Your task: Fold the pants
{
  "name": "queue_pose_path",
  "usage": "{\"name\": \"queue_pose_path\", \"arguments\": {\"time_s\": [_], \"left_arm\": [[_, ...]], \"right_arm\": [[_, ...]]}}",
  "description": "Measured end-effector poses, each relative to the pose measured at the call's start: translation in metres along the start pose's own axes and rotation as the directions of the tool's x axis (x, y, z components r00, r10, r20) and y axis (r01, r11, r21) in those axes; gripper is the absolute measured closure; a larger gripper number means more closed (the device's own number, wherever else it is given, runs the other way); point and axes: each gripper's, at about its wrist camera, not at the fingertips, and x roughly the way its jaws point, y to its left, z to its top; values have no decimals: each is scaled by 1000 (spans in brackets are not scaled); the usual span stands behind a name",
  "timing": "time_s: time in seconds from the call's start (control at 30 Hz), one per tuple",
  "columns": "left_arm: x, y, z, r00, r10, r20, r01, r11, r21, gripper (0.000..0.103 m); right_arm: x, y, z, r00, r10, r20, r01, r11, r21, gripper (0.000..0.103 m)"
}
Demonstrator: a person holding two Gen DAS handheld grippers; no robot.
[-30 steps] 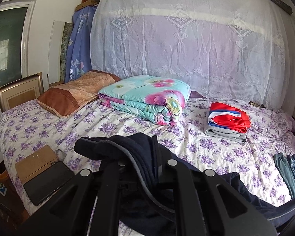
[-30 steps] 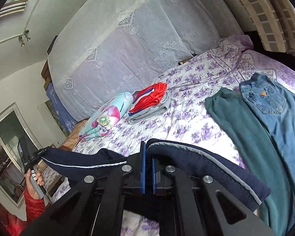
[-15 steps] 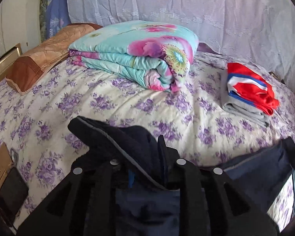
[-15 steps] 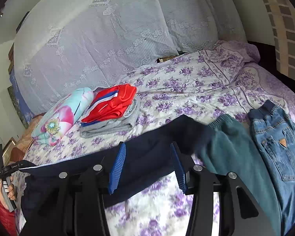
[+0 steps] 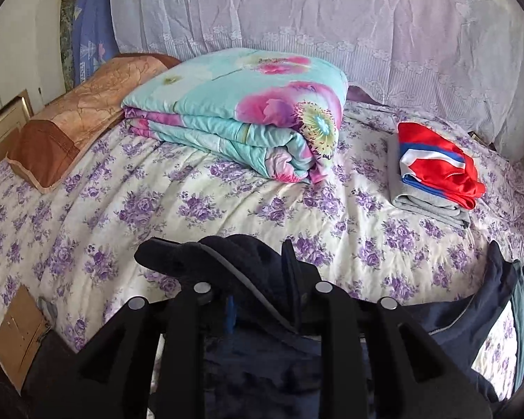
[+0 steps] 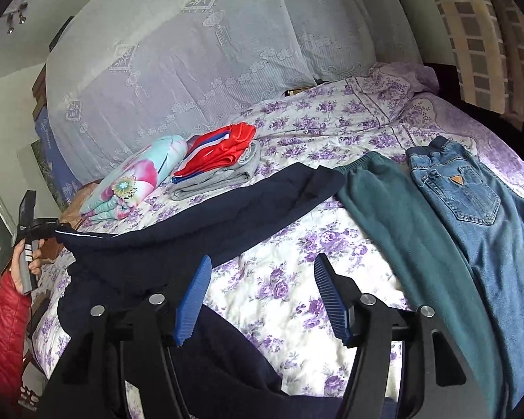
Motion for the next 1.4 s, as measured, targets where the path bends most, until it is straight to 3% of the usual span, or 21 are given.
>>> {"name": "queue_pose_path", "arguments": {"time_s": [0.03, 0.13, 0.17, 0.2, 0.27, 0.37, 0.47, 0.6, 0.73, 0.87, 0.97, 1.0, 1.1, 1.13, 1.27, 1.4], "left_arm": [[5, 4, 6, 999, -45, -21, 45, 999, -28, 80], [19, 9, 28, 980, -160, -115, 151, 985, -86, 65], [21, 7, 34, 972, -191, -137, 180, 979, -93, 51], [22, 5, 42, 960, -230, -163, 217, 972, -90, 29], [17, 2, 56, 955, -241, -170, 230, 970, -84, 9], [-4, 14, 65, 974, -204, -104, 188, 972, -141, 9], [-29, 34, 45, 980, -185, -68, 176, 977, -124, 9], [-59, 59, -37, 990, -116, -75, 111, 991, -69, 9], [-68, 90, -127, 983, -110, -148, 95, 990, -107, 9], [-60, 100, -181, 957, -207, -204, 164, 965, -207, 14], [-34, 95, -192, 914, -333, -233, 258, 918, -300, 14], [-26, 93, -191, 910, -343, -232, 260, 910, -323, 15], [-10, 88, -182, 930, -325, -171, 255, 907, -335, 19], [-6, 87, -178, 933, -327, -152, 259, 901, -347, 25], [3, 93, -173, 947, -302, -110, 235, 883, -406, 78], [-14, 100, -177, 947, -318, -49, 273, 875, -400, 92]], "right_arm": [[-3, 0, -1, 1000, -5, -1, 5, 1000, -4, 40], [-7, -1, -7, 999, -36, -17, 35, 999, -29, 39], [-9, -1, -9, 999, -49, -18, 49, 998, -31, 39], [-10, -3, -11, 998, -59, -16, 59, 998, -27, 39], [-12, -8, -14, 998, -66, -13, 66, 998, -8, 39], [-14, -13, -19, 998, -65, -17, 66, 998, 23, 39], [-18, -13, -26, 998, -54, -17, 54, 998, 23, 36], [-23, -13, -36, 999, -31, -18, 32, 999, 35, 33], [-20, -11, -41, 1000, 3, -26, -2, 999, 51, 33], [-20, -4, -41, 998, 55, -21, -53, 997, 62, 33], [-30, 3, -44, 998, 66, -5, -65, 997, 51, 33], [-36, 5, -46, 998, 60, -1, -60, 997, 43, 33], [-59, -1, -56, 1000, 28, 7, -28, 998, 56, 33], [-68, -5, -60, 1000, 20, 4, -20, 997, 79, 33], [-96, -32, -86, 999, 7, -52, 3, 982, 189, 33], [-94, -54, -119, 987, 57, -148, -6, 946, 324, 33]]}}
